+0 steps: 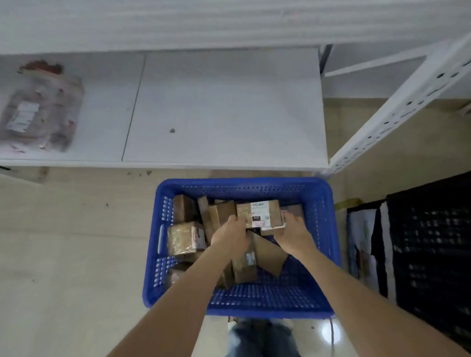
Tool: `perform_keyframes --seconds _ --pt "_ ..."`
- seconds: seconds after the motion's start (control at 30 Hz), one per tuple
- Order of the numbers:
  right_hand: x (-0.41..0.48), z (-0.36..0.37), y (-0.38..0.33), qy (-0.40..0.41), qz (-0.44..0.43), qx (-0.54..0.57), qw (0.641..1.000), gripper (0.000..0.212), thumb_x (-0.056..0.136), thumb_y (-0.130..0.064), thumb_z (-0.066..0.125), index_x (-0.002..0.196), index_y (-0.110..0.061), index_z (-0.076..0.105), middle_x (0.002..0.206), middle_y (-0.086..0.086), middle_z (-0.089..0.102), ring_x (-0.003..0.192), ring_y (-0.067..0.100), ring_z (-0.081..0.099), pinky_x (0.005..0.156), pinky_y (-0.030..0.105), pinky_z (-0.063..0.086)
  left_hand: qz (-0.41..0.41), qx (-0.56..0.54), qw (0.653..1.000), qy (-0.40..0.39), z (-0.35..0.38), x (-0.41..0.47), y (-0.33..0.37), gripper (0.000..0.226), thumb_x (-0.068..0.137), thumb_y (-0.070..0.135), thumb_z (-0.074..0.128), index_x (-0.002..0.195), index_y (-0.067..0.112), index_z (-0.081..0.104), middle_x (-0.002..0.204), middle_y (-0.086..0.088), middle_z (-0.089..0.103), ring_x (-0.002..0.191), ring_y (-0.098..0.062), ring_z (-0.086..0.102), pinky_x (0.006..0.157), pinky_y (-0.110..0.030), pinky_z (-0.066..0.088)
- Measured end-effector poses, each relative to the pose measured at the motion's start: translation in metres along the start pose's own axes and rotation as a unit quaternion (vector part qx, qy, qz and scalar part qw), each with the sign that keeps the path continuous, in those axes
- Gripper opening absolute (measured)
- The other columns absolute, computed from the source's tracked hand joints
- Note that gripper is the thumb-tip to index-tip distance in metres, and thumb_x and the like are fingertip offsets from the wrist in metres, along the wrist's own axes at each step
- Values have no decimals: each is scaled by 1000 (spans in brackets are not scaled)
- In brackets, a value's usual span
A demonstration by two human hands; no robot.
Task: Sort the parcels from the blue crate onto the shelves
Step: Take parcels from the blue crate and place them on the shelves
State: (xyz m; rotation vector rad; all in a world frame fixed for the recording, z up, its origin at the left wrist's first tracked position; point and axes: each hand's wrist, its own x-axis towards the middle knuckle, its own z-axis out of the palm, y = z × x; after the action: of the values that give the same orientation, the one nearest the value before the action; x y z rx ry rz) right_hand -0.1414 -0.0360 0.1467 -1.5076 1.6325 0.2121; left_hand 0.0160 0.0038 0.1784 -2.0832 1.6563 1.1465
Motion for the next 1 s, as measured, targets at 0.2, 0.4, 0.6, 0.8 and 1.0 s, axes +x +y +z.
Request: perform_keyframes --seconds 0.2,0.4,0.6,0.8,1.0 --pt "108 83 67 -51 91 83 991 50 87 -15 57 135 -12 46 96 6 61 73 18 56 49 24 37 -29 -34 999 -14 95 104 -35 50 93 18 50 140 12 35 141 -10 37 124 -30 46 100 -42 44" --pt "204 142 105 -22 168 214 962 58 83 -22 73 131 -9 45 121 -4 50 110 20 52 84 26 43 -56 -46 997 -12 167 193 -75 56 91 17 56 142 18 32 144 -8 33 126 -29 46 99 -39 44" --pt "263 173 127 -17 209 308 928 111 70 -40 82 153 -16 14 153 8 33 135 28 39 104 40 40 -66 -86 994 -11 198 240 -98 57 88 20 60 140 14 37 141 -10 36 124 -31 48 102 -41 43" --pt "246 178 113 -99 212 375 897 48 82 -34 73 120 -18 48 120 5 55 105 19 52 88 35 49 -82 -122 989 -7 191 229 -100 53 87 27 59 135 12 41 130 -11 43 118 -31 49 98 -42 44" --pt "218 164 82 -96 184 400 893 49 84 -26 72 126 -9 53 111 2 59 99 15 54 95 31 42 -87 -136 987 14 167 203 -101 52 89 19 57 137 13 40 132 -10 45 121 -27 48 100 -37 43"
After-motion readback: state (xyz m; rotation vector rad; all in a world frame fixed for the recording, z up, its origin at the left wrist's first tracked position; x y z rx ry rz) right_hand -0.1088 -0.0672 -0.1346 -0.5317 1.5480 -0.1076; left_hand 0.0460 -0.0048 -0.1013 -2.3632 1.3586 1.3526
